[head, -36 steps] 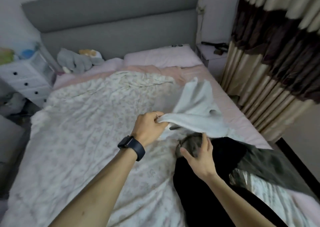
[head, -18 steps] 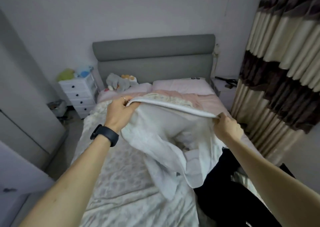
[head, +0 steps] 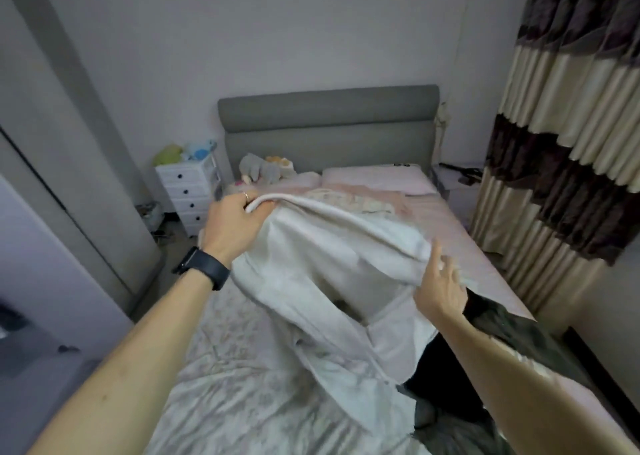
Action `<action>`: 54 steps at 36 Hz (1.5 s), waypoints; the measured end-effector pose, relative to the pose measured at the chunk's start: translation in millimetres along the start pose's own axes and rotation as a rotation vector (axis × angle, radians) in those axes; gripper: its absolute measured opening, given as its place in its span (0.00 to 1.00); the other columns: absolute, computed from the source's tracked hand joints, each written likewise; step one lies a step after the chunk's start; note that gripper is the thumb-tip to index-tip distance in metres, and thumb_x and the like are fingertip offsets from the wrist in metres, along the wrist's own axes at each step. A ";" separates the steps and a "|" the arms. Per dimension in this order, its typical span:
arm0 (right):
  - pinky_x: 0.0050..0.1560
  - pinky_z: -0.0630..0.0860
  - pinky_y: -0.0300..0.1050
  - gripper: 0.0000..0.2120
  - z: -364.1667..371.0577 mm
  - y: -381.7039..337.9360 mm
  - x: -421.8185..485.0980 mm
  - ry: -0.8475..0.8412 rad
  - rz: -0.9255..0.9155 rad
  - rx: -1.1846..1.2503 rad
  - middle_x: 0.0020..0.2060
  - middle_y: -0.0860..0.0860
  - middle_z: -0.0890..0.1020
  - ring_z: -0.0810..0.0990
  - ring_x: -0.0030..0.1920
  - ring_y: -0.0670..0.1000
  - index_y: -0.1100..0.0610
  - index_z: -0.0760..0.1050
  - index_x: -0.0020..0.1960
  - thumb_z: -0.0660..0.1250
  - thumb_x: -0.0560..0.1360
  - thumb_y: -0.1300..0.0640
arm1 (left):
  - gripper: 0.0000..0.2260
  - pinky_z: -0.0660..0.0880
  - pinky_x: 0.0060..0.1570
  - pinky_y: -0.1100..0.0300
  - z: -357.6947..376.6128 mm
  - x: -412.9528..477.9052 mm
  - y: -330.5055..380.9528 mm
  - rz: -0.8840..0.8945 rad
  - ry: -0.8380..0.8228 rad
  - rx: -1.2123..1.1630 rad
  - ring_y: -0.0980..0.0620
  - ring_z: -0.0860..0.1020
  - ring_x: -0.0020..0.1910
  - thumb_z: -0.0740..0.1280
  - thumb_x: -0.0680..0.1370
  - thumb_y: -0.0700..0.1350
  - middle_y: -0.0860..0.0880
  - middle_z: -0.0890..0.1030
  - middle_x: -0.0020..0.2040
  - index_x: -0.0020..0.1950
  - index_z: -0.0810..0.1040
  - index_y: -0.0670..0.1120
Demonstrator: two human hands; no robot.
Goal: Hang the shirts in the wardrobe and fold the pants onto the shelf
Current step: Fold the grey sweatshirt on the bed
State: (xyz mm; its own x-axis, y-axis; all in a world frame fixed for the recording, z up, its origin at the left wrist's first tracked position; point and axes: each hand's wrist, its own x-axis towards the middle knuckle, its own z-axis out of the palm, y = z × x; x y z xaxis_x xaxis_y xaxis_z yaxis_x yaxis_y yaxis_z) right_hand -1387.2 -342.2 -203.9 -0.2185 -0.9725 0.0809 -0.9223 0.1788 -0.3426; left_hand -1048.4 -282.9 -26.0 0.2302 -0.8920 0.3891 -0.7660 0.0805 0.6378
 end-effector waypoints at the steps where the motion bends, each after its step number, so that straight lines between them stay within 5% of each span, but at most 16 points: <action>1: 0.58 0.74 0.57 0.44 11.6 17.2 -9.6 -0.057 0.044 -0.032 0.76 0.56 0.63 0.68 0.72 0.62 0.49 0.38 0.81 0.65 0.78 0.59 | 0.16 0.69 0.33 0.51 -0.2 -15.8 -7.7 0.012 -0.034 0.105 0.49 0.75 0.32 0.68 0.80 0.54 0.45 0.78 0.31 0.38 0.80 0.44; 2: 0.52 0.75 0.55 0.33 19.3 34.2 -16.2 -0.072 0.052 -0.056 0.70 0.56 0.71 0.72 0.67 0.61 0.52 0.52 0.80 0.62 0.79 0.60 | 0.16 0.69 0.31 0.52 -0.4 -29.8 -16.4 0.017 -0.063 0.199 0.51 0.75 0.31 0.68 0.80 0.54 0.48 0.77 0.30 0.37 0.80 0.47; 4: 0.43 0.77 0.50 0.12 22.7 64.1 -34.6 -0.130 0.042 -0.088 0.50 0.53 0.80 0.78 0.49 0.57 0.52 0.74 0.59 0.60 0.77 0.58 | 0.14 0.70 0.31 0.51 -1.9 -61.7 -39.0 -0.045 -0.154 0.283 0.50 0.76 0.32 0.68 0.80 0.55 0.49 0.77 0.30 0.37 0.80 0.50; 7: 0.34 0.77 0.46 0.07 14.8 91.4 -60.6 -0.266 0.026 -0.028 0.35 0.49 0.79 0.77 0.34 0.53 0.49 0.75 0.41 0.59 0.73 0.52 | 0.11 0.69 0.29 0.60 1.7 -106.5 -73.0 -0.189 -0.230 0.271 0.51 0.76 0.33 0.69 0.79 0.55 0.50 0.78 0.32 0.42 0.80 0.50; 11: 0.27 0.79 0.45 0.12 9.7 105.4 -102.6 -0.504 0.128 0.210 0.39 0.53 0.84 0.85 0.32 0.53 0.41 0.75 0.43 0.56 0.74 0.57 | 0.08 0.64 0.29 0.65 25.3 -180.5 -108.3 -0.299 -0.371 0.241 0.54 0.76 0.36 0.68 0.80 0.55 0.52 0.79 0.36 0.44 0.78 0.53; 15: 0.39 0.83 0.51 0.18 27.3 131.4 -169.6 -0.640 -0.024 0.137 0.38 0.50 0.85 0.86 0.40 0.55 0.44 0.79 0.54 0.59 0.73 0.61 | 0.09 0.64 0.31 0.62 54.4 -265.1 -129.7 -0.388 -0.579 0.198 0.54 0.77 0.37 0.66 0.81 0.57 0.53 0.79 0.37 0.44 0.78 0.54; 19: 0.31 0.72 0.35 0.19 63.9 172.7 -252.6 -0.773 -0.072 0.009 0.45 0.48 0.81 0.81 0.42 0.51 0.49 0.80 0.61 0.62 0.74 0.61 | 0.10 0.66 0.35 0.56 79.3 -358.9 -143.2 -0.516 -0.680 0.179 0.47 0.79 0.40 0.66 0.81 0.55 0.47 0.81 0.41 0.45 0.80 0.51; 24: 0.62 0.69 0.40 0.17 100.3 199.7 -343.2 -0.927 -0.165 -0.083 0.68 0.54 0.75 0.74 0.68 0.55 0.54 0.79 0.65 0.62 0.78 0.61 | 0.05 0.73 0.37 0.59 98.2 -457.1 -160.1 -0.639 -0.802 0.233 0.51 0.78 0.42 0.64 0.83 0.50 0.55 0.78 0.43 0.49 0.78 0.54; 28: 0.65 0.69 0.41 0.19 106.4 213.1 -386.7 -1.047 -0.098 0.058 0.70 0.54 0.75 0.75 0.66 0.53 0.55 0.75 0.70 0.67 0.80 0.56 | 0.11 0.73 0.50 0.64 107.1 -487.1 -165.1 -0.723 -0.955 0.187 0.50 0.76 0.63 0.63 0.83 0.45 0.50 0.73 0.70 0.66 0.75 0.50; 30: 0.62 0.72 0.43 0.23 107.0 218.0 -396.0 -1.081 -0.043 0.095 0.70 0.56 0.75 0.77 0.62 0.53 0.54 0.69 0.74 0.67 0.80 0.54 | 0.13 0.74 0.55 0.59 113.6 -483.9 -157.1 -0.690 -0.994 0.209 0.48 0.75 0.64 0.62 0.83 0.47 0.47 0.70 0.73 0.68 0.73 0.51; 34: 0.57 0.73 0.41 0.28 114.1 219.9 -389.7 -0.991 0.076 0.172 0.73 0.54 0.72 0.76 0.67 0.56 0.52 0.61 0.78 0.65 0.81 0.50 | 0.16 0.75 0.62 0.52 136.5 -467.0 -130.0 -0.582 -1.018 0.236 0.47 0.76 0.63 0.61 0.83 0.50 0.46 0.70 0.71 0.71 0.70 0.51; 41: 0.64 0.74 0.47 0.26 139.9 199.9 -328.0 -0.777 0.300 0.401 0.71 0.51 0.74 0.76 0.68 0.53 0.50 0.66 0.75 0.66 0.80 0.48 | 0.23 0.72 0.65 0.50 215.2 -389.1 -97.7 -0.399 -0.993 0.217 0.49 0.71 0.68 0.62 0.81 0.55 0.49 0.67 0.73 0.75 0.65 0.54; 48: 0.53 0.71 0.43 0.24 179.8 182.0 -247.3 -0.633 0.520 0.549 0.67 0.50 0.78 0.78 0.63 0.52 0.51 0.67 0.74 0.66 0.80 0.46 | 0.32 0.72 0.66 0.46 324.1 -303.2 -85.8 -0.354 -0.983 0.143 0.44 0.69 0.70 0.63 0.78 0.63 0.48 0.64 0.74 0.78 0.59 0.54; 54: 0.56 0.72 0.44 0.27 228.8 181.7 -192.2 -0.595 0.617 0.576 0.67 0.52 0.79 0.79 0.61 0.52 0.52 0.66 0.75 0.67 0.79 0.46 | 0.42 0.73 0.63 0.46 433.7 -247.4 -107.5 -0.333 -0.979 0.262 0.39 0.68 0.69 0.67 0.76 0.65 0.44 0.49 0.79 0.81 0.46 0.59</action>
State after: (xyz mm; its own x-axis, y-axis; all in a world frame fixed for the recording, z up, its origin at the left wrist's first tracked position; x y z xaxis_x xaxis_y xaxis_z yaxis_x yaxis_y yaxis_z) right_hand -1439.9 -157.0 -495.9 -0.2647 -0.6802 -0.6836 -0.3766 0.7255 -0.5761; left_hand -1283.3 -263.8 -479.1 -0.0421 -0.8297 -0.5566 -0.8853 -0.2272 0.4057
